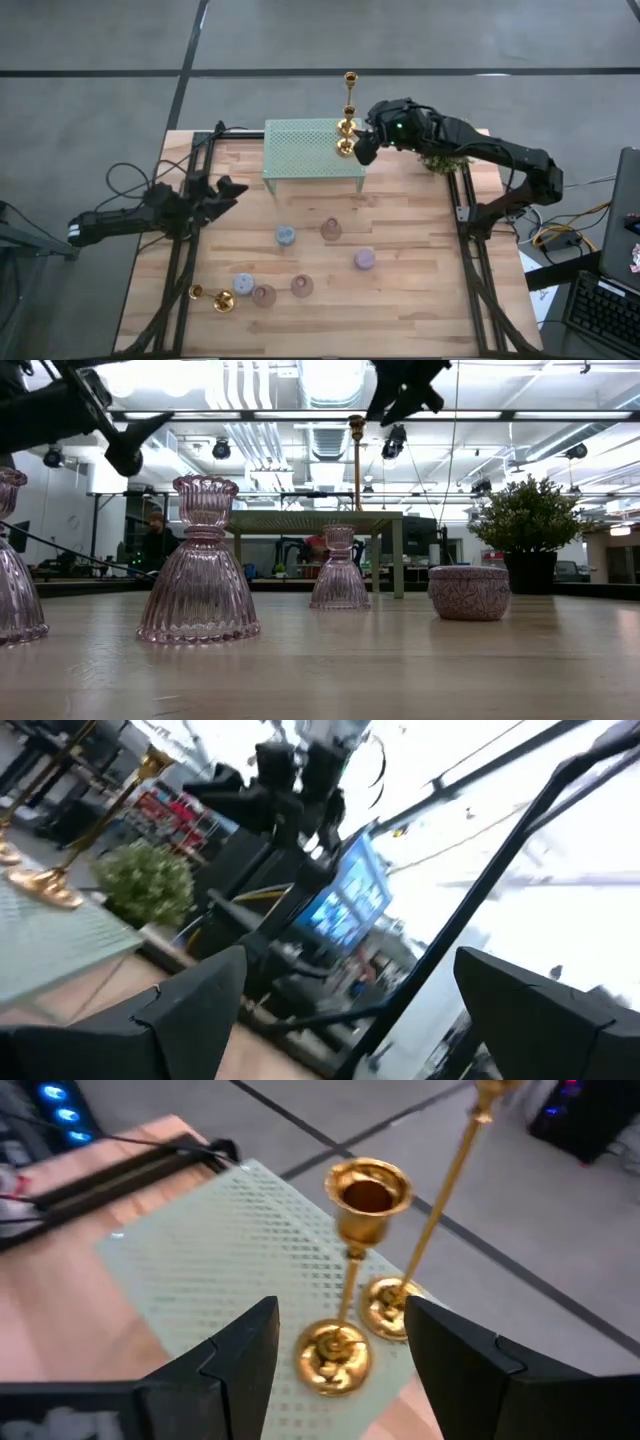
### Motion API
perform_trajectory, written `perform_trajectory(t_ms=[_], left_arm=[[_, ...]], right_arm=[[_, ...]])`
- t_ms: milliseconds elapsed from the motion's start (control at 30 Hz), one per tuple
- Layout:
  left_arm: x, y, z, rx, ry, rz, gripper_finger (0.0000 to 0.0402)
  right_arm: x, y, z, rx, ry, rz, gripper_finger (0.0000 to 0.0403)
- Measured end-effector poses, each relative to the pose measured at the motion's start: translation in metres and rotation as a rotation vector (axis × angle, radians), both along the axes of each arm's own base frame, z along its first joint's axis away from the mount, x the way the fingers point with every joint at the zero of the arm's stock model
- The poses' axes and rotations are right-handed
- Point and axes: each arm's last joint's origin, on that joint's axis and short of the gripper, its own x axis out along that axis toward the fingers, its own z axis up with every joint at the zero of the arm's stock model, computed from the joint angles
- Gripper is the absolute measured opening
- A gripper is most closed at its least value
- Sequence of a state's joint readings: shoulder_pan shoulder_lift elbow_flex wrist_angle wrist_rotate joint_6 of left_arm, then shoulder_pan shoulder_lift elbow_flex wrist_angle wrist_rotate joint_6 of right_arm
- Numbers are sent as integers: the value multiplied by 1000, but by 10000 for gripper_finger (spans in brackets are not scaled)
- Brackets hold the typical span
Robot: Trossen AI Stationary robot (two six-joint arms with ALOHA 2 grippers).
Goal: Pick & Place candle stick holders
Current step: Put the gold candle holder aligned with the other gold candle holders on the shelf
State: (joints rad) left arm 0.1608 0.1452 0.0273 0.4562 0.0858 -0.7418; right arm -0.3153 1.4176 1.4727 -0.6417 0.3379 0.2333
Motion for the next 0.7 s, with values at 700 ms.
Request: perform_trajectory(t_ms=[700], left_arm=[[-23,-4,37,-196,-461,-162,362]], right_arm=[[-5,43,15,63,-104,91,192]])
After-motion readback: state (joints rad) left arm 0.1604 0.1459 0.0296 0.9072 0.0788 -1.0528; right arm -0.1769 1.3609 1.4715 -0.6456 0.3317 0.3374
